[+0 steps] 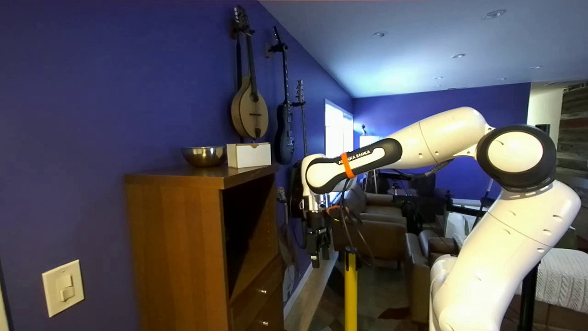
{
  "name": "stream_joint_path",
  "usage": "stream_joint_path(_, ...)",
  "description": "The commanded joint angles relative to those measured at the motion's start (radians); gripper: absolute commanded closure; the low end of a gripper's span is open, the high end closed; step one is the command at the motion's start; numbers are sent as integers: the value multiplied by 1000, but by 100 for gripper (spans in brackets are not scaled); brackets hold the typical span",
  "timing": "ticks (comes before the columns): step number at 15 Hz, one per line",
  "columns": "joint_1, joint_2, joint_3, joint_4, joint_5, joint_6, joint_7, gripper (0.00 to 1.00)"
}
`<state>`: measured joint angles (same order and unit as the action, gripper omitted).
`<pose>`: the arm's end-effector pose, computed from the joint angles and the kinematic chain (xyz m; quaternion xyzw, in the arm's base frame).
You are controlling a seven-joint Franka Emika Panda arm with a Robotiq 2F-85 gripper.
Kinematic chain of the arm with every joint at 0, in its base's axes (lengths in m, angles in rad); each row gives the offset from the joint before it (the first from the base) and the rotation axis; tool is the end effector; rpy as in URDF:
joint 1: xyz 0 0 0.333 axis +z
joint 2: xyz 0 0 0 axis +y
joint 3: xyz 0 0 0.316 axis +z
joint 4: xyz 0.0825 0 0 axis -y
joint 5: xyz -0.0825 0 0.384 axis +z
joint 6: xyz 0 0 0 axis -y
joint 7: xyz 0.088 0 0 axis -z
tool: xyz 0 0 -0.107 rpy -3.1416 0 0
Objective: Put the silver bowl on the bottom shelf
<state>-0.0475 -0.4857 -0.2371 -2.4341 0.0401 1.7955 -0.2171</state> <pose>0.3695 -0.1087 0.4621 -0.9936 0.0219 0.0627 0.0911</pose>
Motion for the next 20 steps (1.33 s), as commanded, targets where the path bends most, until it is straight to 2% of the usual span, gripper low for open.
stream_joint_path(1, -23, 3, 20, 2, 9, -2, -9, 0)
stream_joint_path(8, -23, 3, 20, 2, 9, -2, -9, 0)
stream_joint_path(10, -26, 24, 37, 59, 28, 11, 61, 0)
stream_joint_path(12, -37, 33, 72, 149, -28, 34, 117, 0)
stream_joint_path(14, -57, 49, 94, 271, -74, -8, 170, 0)
stream_joint_path(17, -76, 94, 108, 467, -96, -86, 242, 0)
stream_joint_path(20, -78, 134, 124, 632, -110, -84, 294, 0)
